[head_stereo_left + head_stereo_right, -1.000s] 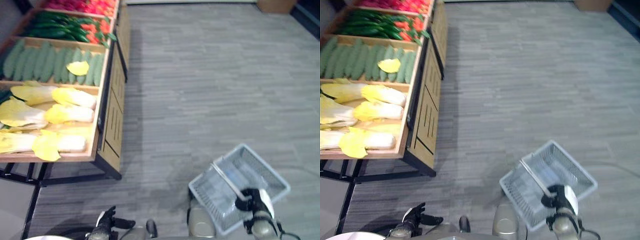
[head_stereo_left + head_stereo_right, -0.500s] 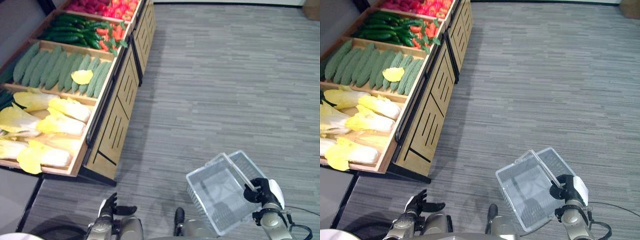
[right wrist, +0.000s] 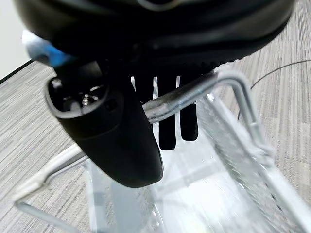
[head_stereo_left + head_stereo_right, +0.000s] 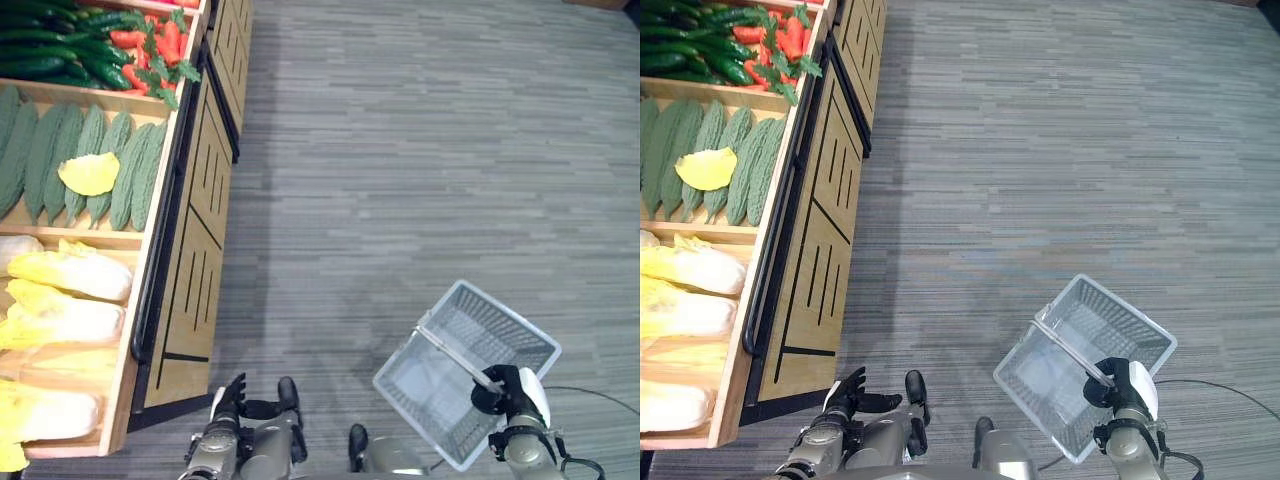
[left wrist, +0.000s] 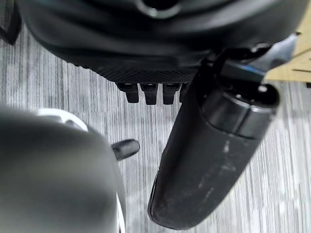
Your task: Get the vegetables into the basket
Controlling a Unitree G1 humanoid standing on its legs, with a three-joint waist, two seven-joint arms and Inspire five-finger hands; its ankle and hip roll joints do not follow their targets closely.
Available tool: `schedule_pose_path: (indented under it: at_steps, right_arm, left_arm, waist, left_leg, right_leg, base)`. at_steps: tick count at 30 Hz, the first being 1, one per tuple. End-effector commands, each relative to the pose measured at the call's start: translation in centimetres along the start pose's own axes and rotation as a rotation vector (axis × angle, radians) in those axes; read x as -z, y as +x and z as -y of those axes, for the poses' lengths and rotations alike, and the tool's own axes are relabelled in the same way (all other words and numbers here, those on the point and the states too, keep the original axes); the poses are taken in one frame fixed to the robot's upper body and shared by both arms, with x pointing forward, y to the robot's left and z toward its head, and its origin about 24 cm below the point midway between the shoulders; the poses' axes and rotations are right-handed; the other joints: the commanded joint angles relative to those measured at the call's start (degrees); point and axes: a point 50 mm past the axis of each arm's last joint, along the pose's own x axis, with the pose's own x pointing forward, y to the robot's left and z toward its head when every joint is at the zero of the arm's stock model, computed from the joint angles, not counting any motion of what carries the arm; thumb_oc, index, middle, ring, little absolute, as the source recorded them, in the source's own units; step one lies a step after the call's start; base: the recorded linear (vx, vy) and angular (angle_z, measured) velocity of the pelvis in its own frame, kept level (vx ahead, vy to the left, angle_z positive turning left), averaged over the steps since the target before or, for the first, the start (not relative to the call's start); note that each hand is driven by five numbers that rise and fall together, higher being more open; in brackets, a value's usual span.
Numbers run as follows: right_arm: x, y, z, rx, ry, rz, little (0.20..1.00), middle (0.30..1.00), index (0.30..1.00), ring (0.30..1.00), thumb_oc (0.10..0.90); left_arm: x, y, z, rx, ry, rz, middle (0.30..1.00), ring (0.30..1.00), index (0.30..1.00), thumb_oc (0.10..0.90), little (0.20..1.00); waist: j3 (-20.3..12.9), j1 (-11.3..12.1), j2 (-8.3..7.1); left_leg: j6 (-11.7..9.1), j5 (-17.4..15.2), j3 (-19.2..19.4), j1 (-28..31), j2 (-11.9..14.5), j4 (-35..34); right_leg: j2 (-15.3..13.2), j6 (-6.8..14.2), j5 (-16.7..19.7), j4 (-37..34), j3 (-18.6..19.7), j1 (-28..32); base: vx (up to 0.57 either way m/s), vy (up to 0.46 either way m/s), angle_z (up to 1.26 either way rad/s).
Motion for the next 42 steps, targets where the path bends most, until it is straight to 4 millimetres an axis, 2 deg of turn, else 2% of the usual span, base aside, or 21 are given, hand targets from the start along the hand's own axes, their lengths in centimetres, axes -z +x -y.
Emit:
schedule_pose_path:
  at_steps: [1,5,7,8,10,11,14,17,21,23,24,25,26,27,28,31,33,34,36,38,42]
  right_arm:
    - [-5.8,2.2,4.1,0.169,0.060,0.250,0.300,0.300,0.300,0.300,0.400]
    - [-7.2,2.4,3.5,0.155,0.074,0.287,0.300,0.300,0.300,0.300,0.400]
    - [-7.4,2.4,3.4,0.152,0.073,0.293,0.300,0.300,0.300,0.300,0.400]
    - [-7.7,2.5,3.5,0.155,0.068,0.300,0.300,0.300,0.300,0.300,0.400]
    - [-7.7,2.5,3.6,0.158,0.067,0.299,0.300,0.300,0.300,0.300,0.400]
    - [-7.7,2.5,3.4,0.154,0.068,0.297,0.300,0.300,0.300,0.300,0.400]
    - [-7.7,2.6,3.3,0.151,0.058,0.290,0.300,0.300,0.300,0.300,0.400]
    - [-7.2,2.5,3.1,0.138,0.046,0.276,0.300,0.300,0.300,0.300,0.400]
    - [-6.3,2.2,2.8,0.121,0.031,0.262,0.300,0.300,0.300,0.300,0.400]
    - [-5.8,2.1,3.4,0.141,0.017,0.260,0.300,0.300,0.300,0.300,0.400]
    - [-5.8,2.1,3.4,0.141,0.017,0.260,0.300,0.300,0.300,0.300,0.400]
    - [-5.6,2.2,3.9,0.153,0.013,0.257,0.300,0.300,0.300,0.300,0.400]
    - [-5.0,2.1,4.4,0.174,0.008,0.240,0.300,0.300,0.300,0.300,0.400]
    - [-5.0,2.1,4.4,0.174,0.008,0.240,0.300,0.300,0.300,0.300,0.400]
    - [-4.4,2.1,4.8,0.194,0.002,0.218,0.300,0.300,0.300,0.300,0.400]
    - [-4.4,2.1,5.3,0.206,-0.007,0.224,0.300,0.300,0.300,0.300,0.400]
    - [-4.4,2.1,5.2,0.204,-0.008,0.227,0.300,0.300,0.300,0.300,0.400]
    - [-4.3,2.0,5.1,0.199,-0.012,0.226,0.300,0.300,0.300,0.300,0.400]
    - [-4.3,1.8,4.5,0.183,-0.025,0.231,0.300,0.300,0.300,0.300,0.400]
    - [-4.2,1.7,4.0,0.176,-0.027,0.226,0.300,0.300,0.300,0.300,0.400]
    - [-3.8,1.7,3.8,0.186,-0.015,0.205,0.300,0.300,0.300,0.300,0.400]
  left_arm:
    - [1.5,-0.6,-0.3,-0.024,-0.008,-0.018,1.000,1.000,1.000,0.900,1.000]
    - [1.4,-0.4,-0.8,-0.046,0.005,-0.031,1.000,1.000,1.000,0.900,1.000]
    - [1.5,-0.4,-0.7,-0.047,0.008,-0.035,1.000,1.000,1.000,0.900,1.000]
    - [1.4,-0.4,-0.8,-0.047,0.018,-0.036,1.000,1.000,1.000,0.900,1.000]
    - [1.4,-0.4,-0.7,-0.044,0.018,-0.036,1.000,1.000,1.000,0.900,1.000]
    - [1.5,-0.4,-0.6,-0.042,0.018,-0.041,1.000,1.000,1.000,0.900,1.000]
    - [2.3,-0.6,-0.4,-0.038,0.021,-0.072,1.000,1.000,1.000,0.900,1.000]
    - [2.9,-0.8,-0.1,-0.039,0.009,-0.097,1.000,1.000,1.000,0.900,1.000]
    - [4.8,-1.5,0.3,-0.050,-0.008,-0.163,1.000,1.000,1.000,0.900,1.000]
    - [5.4,-1.7,0.9,-0.033,-0.029,-0.186,1.000,1.000,1.000,0.900,1.000]
    - [5.4,-1.7,0.9,-0.033,-0.029,-0.186,1.000,1.000,1.000,0.900,1.000]
    - [5.3,-1.7,1.2,-0.032,-0.043,-0.183,1.000,1.000,1.000,0.900,1.000]
    - [4.6,-1.6,1.3,-0.053,-0.130,-0.163,1.000,1.000,1.000,0.900,1.000]
    - [4.6,-1.6,1.3,-0.053,-0.130,-0.163,1.000,1.000,1.000,0.900,1.000]
    - [4.2,-1.4,1.1,-0.059,-0.137,-0.149,1.000,1.000,1.000,0.900,1.000]
    - [3.6,-1.1,0.9,-0.051,-0.111,-0.137,1.000,1.000,1.000,0.900,1.000]
    - [3.5,-1.0,0.8,-0.055,-0.113,-0.137,1.000,1.000,1.000,0.900,1.000]
    - [3.6,-1.0,0.7,-0.058,-0.106,-0.144,1.000,1.000,1.000,0.900,1.000]
    - [3.7,-1.0,0.7,-0.066,-0.091,-0.152,1.000,1.000,1.000,0.900,1.000]
    - [4.0,-1.2,0.9,-0.066,-0.093,-0.164,1.000,1.000,1.000,0.900,1.000]
    - [3.8,-1.1,1.1,-0.074,-0.093,-0.162,1.000,1.000,1.000,0.900,1.000]
  waist:
    - [-2.4,2.1,-1.20]
    - [-1.4,1.8,-0.04]
    - [-1.0,1.3,0.21]
    - [-0.6,0.8,0.56]
    - [-0.1,0.3,0.61]
    - [0.3,-0.5,0.10]
    - [0.3,-1.6,0.08]
    - [-0.2,-1.7,0.15]
    - [-2.1,-1.6,0.63]
    - [-2.2,-1.4,1.02]
    - [-2.2,-1.4,1.03]
    - [-2.0,-1.5,0.73]
    - [-1.7,-1.7,0.27]
    - [-1.7,-1.8,0.31]
    - [-1.5,-2.5,0.16]
    - [-1.3,-2.2,0.30]
    - [-1.3,-2.2,0.10]
    - [-1.5,-2.2,0.27]
    - [-1.9,-2.1,0.39]
    - [-2.4,-1.6,0.56]
    - [-2.4,-1.3,0.23]
  left_leg:
    - [-6.6,-6.6,0.1,-5.0,5.0,10.3]
    - [-5.4,-7.4,0.0,1.3,4.7,5.9]
    - [-5.6,-7.3,-0.4,2.8,4.6,4.9]
    - [-6.3,-7.7,-1.6,5.1,4.8,3.8]
    - [-6.6,-8.3,-2.5,6.1,4.8,3.9]
    - [-7.6,-9.4,-4.0,7.8,4.5,3.8]
    - [-8.6,-10.9,-6.3,10.9,4.8,4.4]
    - [-9.1,-11.4,-7.6,12.4,5.1,5.0]
    - [-11.0,-9.9,-9.5,14.6,7.4,5.3]
    - [-12.8,-6.1,-11.0,11.4,9.5,10.9]
    - [-12.9,-6.1,-11.0,11.3,9.5,11.0]
    - [-13.2,-5.0,-10.4,9.4,10.1,15.4]
    - [-13.0,-3.7,-6.3,7.3,11.7,20.5]
    - [-13.0,-3.8,-6.4,7.3,11.8,20.6]
    - [-13.1,-1.6,1.5,6.2,15.1,20.2]
    - [-13.3,-4.5,9.9,0.5,13.4,16.8]
    - [-12.4,-3.2,13.1,-0.8,13.7,15.0]
    - [-13.4,-2.7,14.4,-1.4,14.5,14.0]
    - [-13.5,-0.1,17.6,-1.2,16.0,11.7]
    - [-12.6,-1.9,14.7,0.7,13.9,10.0]
    - [-11.3,-3.4,15.0,1.8,12.6,10.1]
  right_leg:
    - [-6.7,4.7,8.7,-1.4,-0.8,-1.6]
    - [-5.1,5.3,11.7,10.6,-2.0,-8.8]
    - [-5.4,4.9,11.5,10.4,-3.2,-10.3]
    - [-6.1,4.5,11.2,6.3,-4.6,-13.3]
    - [-6.4,4.5,11.2,4.8,-4.8,-13.0]
    - [-6.5,5.2,12.7,-1.6,-3.4,-15.1]
    - [-6.7,6.2,14.8,-6.1,-1.1,-16.8]
    - [-6.3,6.3,15.3,-4.6,-0.8,-16.7]
    - [-4.1,4.4,13.6,-3.8,-2.7,-14.1]
    - [-2.5,2.1,11.5,-4.2,-5.0,-11.9]
    - [-2.5,2.1,11.5,-4.2,-5.1,-11.9]
    - [-2.5,1.2,11.1,-4.7,-6.0,-11.0]
    - [-2.4,-0.2,9.9,-5.6,-8.2,-9.0]
    - [-2.4,-0.3,9.9,-5.7,-8.2,-8.9]
    - [-2.4,-0.8,8.9,-6.5,-10.4,-6.8]
    - [-1.9,-0.3,6.8,-8.0,-12.5,-3.2]
    - [-2.1,-0.6,6.7,-7.7,-13.4,-3.1]
    - [-1.8,-0.4,5.0,-7.3,-13.5,-1.7]
    - [-1.3,-0.7,3.3,-6.3,-14.8,-0.2]
    - [-1.8,-0.1,2.1,-4.9,-14.6,0.3]
    - [-3.3,0.5,1.8,-2.0,-14.9,0.3]
  base:
    - [0.06,0.089,-0.18]
    - [0.13,0.131,-0.29]
    - [0.19,0.021,0.06]
    - [0.24,-0.074,0.42]
    - [0.25,-0.100,0.54]
    - [0.29,-0.136,0.67]
    - [0.34,-0.156,0.61]
    - [0.26,-0.164,0.47]
    - [0.21,-0.242,0.47]
    - [0.12,-0.297,0.28]
    - [0.09,-0.302,0.40]
    - [0.09,-0.295,0.41]
    - [0.09,-0.296,0.35]
    - [0.15,-0.315,0.38]
    - [0.12,-0.182,0.67]
    - [0.18,-0.143,0.81]
    - [0.11,-0.023,0.26]
    - [0.25,0.012,0.25]
    - [0.26,0.074,0.14]
    - [0.17,0.124,0.10]
    - [0.13,0.154,-0.04]
